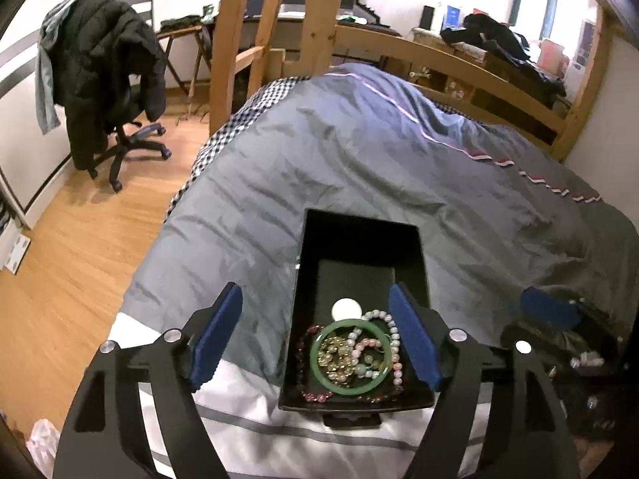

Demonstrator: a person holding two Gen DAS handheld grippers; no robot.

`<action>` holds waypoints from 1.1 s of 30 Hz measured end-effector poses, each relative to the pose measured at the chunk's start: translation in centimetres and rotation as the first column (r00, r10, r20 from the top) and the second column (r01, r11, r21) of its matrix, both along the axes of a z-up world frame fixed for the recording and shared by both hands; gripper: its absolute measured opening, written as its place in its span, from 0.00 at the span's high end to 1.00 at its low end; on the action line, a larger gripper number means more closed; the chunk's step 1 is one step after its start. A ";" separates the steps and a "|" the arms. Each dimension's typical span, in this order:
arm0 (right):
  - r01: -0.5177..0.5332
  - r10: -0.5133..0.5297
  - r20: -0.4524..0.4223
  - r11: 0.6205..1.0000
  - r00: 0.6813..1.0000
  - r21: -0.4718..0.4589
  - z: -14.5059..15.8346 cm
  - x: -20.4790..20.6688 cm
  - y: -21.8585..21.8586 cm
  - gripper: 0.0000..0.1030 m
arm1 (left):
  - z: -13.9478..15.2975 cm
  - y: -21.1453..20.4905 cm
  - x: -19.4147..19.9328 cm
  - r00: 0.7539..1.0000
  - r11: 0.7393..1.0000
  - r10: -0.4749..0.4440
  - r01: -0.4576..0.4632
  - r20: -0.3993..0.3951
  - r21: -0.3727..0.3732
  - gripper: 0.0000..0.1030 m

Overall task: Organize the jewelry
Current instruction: 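Open both tools to drop bangle and bracelet into the black box, then move left tool to the dark ring while right tool moves to gold charm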

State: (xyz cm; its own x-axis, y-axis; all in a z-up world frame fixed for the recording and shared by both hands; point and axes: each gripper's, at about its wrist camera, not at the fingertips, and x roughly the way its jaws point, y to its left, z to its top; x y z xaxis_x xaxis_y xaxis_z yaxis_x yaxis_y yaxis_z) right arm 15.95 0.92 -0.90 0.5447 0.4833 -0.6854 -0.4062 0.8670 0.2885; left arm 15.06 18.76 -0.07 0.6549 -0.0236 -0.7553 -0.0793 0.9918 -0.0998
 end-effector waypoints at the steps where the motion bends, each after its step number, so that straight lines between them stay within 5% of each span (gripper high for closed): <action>1: 0.008 -0.008 0.007 1.000 1.000 -0.014 0.1 -0.1 -0.5 0.30 | 0.1 -0.3 -0.1 1.000 1.000 -0.007 0.007 0.004 -0.002 0.21; 11: 0.124 -0.118 0.055 0.987 0.991 -0.099 1.6 -1.5 -8.7 0.28 | 0.0 -6.8 -0.8 0.988 0.988 -0.153 0.153 0.013 0.005 0.18; 22: 0.204 -0.200 0.045 0.971 0.979 -0.122 0.6 -2.4 -15.5 0.29 | -3.6 -18.1 -2.5 0.918 0.915 -0.394 0.396 -0.046 0.075 0.18; 28: 0.203 -0.204 0.002 0.973 0.979 -0.108 -1.9 -2.3 -17.5 0.50 | -5.2 -21.7 -3.3 0.877 0.875 -0.478 0.481 -0.049 0.063 0.19; 33: 0.186 -0.191 -0.048 0.977 0.980 -0.102 -4.7 -1.6 -18.3 0.66 | -7.8 -24.2 -3.3 0.830 0.828 -0.544 0.554 -0.121 0.080 0.42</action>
